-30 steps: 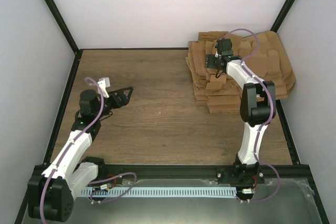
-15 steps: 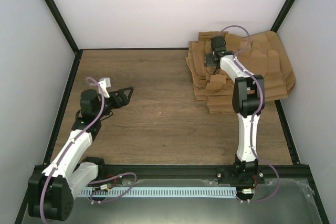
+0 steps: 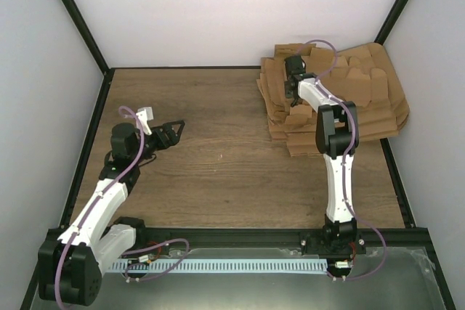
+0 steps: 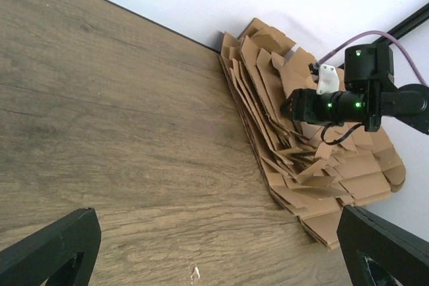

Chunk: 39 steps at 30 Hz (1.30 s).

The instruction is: Fold the paper box

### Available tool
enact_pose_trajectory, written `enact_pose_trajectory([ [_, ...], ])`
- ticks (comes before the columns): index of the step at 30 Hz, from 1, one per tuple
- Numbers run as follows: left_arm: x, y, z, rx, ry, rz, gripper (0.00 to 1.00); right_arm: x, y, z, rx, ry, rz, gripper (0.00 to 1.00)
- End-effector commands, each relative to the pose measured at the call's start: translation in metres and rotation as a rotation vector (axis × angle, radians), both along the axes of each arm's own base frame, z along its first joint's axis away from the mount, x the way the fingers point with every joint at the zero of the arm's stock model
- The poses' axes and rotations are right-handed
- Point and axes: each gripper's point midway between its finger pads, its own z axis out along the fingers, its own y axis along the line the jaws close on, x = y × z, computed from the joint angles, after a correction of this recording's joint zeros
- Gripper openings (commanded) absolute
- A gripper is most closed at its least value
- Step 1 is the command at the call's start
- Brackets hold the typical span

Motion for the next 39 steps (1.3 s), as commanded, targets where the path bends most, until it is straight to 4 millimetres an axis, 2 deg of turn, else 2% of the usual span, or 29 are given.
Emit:
enact_pose_trajectory([
  [1,0.002,0.0,0.015,-0.001,-0.031,0.004,1.0,0.009,-0.002,0.04,-0.089,-0.097,-0.049,0.53],
  [5,0.001,0.001,0.018,-0.004,-0.038,0.014,1.0,0.005,0.011,0.086,-0.131,-0.209,-0.03,0.29],
  [9,0.001,0.003,0.019,-0.006,-0.04,0.025,1.0,-0.001,0.023,0.118,-0.171,-0.27,-0.023,0.03],
  [12,0.001,0.004,0.019,-0.006,-0.036,0.029,1.0,-0.011,0.028,0.148,-0.201,-0.319,-0.041,0.01],
  [16,0.002,0.004,0.021,-0.007,-0.027,0.032,1.0,-0.031,0.042,0.202,-0.192,-0.399,-0.022,0.01],
  [18,0.002,0.004,0.024,-0.015,-0.021,0.035,1.0,-0.047,0.063,0.225,-0.175,-0.417,0.04,0.01],
  [20,0.003,0.003,0.028,-0.028,-0.008,0.038,1.0,-0.069,0.099,0.239,-0.157,-0.422,0.142,0.01],
  [22,0.006,0.003,0.033,-0.042,0.011,0.045,1.0,-0.102,0.147,0.241,-0.106,-0.4,0.273,0.01],
  [24,0.009,0.003,0.035,-0.06,0.043,0.052,1.0,-0.135,0.189,0.231,-0.004,-0.346,0.396,0.01],
  [26,0.011,0.0,0.032,-0.085,0.086,0.047,1.0,-0.172,0.226,0.203,0.118,-0.253,0.523,0.01],
  [29,0.012,-0.01,0.02,-0.132,0.161,0.005,1.0,-0.23,0.27,0.169,0.307,-0.141,0.67,0.06],
  [30,0.013,-0.013,0.015,-0.146,0.177,-0.012,1.0,-0.245,0.28,0.161,0.361,-0.116,0.706,0.11],
  [31,0.012,-0.015,0.009,-0.151,0.196,-0.022,1.0,-0.259,0.287,0.151,0.417,-0.088,0.735,0.22],
  [32,0.012,-0.016,0.002,-0.149,0.218,-0.026,1.0,-0.27,0.291,0.143,0.469,-0.063,0.759,0.38],
  [33,0.012,-0.016,-0.005,-0.145,0.238,-0.024,1.0,-0.277,0.293,0.136,0.507,-0.05,0.775,0.5],
  [36,0.008,-0.012,-0.026,-0.128,0.307,0.0,1.0,-0.293,0.294,0.127,0.575,-0.031,0.809,0.66],
  [39,-0.001,-0.005,-0.049,-0.113,0.399,0.055,1.0,-0.306,0.291,0.131,0.617,-0.047,0.845,0.78],
])
